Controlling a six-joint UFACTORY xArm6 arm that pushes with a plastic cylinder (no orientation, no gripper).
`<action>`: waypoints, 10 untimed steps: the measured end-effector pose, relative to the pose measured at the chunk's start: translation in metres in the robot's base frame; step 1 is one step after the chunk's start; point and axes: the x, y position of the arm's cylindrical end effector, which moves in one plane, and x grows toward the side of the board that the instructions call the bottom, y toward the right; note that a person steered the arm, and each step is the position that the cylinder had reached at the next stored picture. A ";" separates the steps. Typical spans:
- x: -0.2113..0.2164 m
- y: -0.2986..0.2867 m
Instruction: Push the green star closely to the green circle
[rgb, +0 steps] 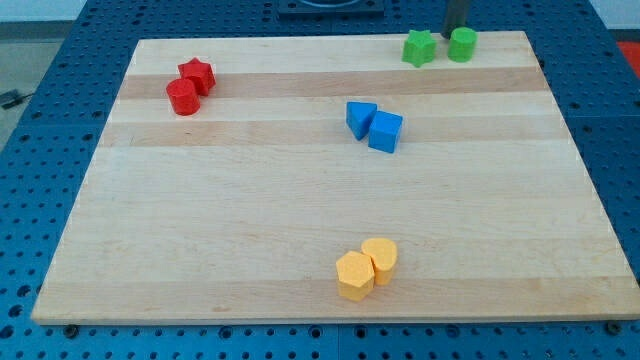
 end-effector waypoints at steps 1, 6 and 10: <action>0.000 -0.009; 0.035 -0.135; 0.036 -0.075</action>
